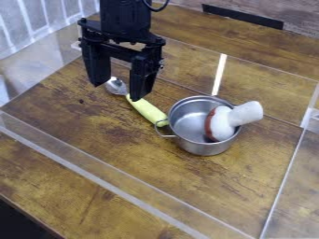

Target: Move the green spoon to the left

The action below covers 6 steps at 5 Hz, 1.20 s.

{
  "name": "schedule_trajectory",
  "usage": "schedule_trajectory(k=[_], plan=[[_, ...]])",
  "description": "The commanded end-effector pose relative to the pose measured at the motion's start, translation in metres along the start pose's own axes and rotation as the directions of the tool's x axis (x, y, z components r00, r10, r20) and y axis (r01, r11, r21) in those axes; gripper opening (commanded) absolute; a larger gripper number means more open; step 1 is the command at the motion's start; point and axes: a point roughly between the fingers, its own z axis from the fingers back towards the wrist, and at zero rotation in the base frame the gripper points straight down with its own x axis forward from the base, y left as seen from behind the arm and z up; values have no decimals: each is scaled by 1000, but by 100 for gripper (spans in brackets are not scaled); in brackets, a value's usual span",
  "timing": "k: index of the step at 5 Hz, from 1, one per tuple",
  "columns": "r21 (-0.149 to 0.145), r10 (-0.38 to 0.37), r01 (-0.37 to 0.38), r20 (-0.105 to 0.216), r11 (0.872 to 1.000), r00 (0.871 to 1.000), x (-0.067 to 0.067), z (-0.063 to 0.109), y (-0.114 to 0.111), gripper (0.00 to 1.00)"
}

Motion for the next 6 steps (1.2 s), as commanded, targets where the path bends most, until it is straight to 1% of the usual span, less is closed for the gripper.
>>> schedule_trajectory(k=[1, 2, 3, 4, 5, 6], plan=[[0, 61, -61, -7, 998, 998, 9, -12, -3, 100], [-10, 186, -186, -1, 982, 982, 19, -24, -12, 100], [-28, 384, -383, 16, 923, 923, 35, -23, -3, 100], [-71, 599, -596, 39, 800, 799, 49, -23, 10, 100], [-111, 779, -772, 35, 626, 627, 56, -24, 21, 100], [-133, 884, -875, 24, 466, 467, 58, -30, 26, 100]])
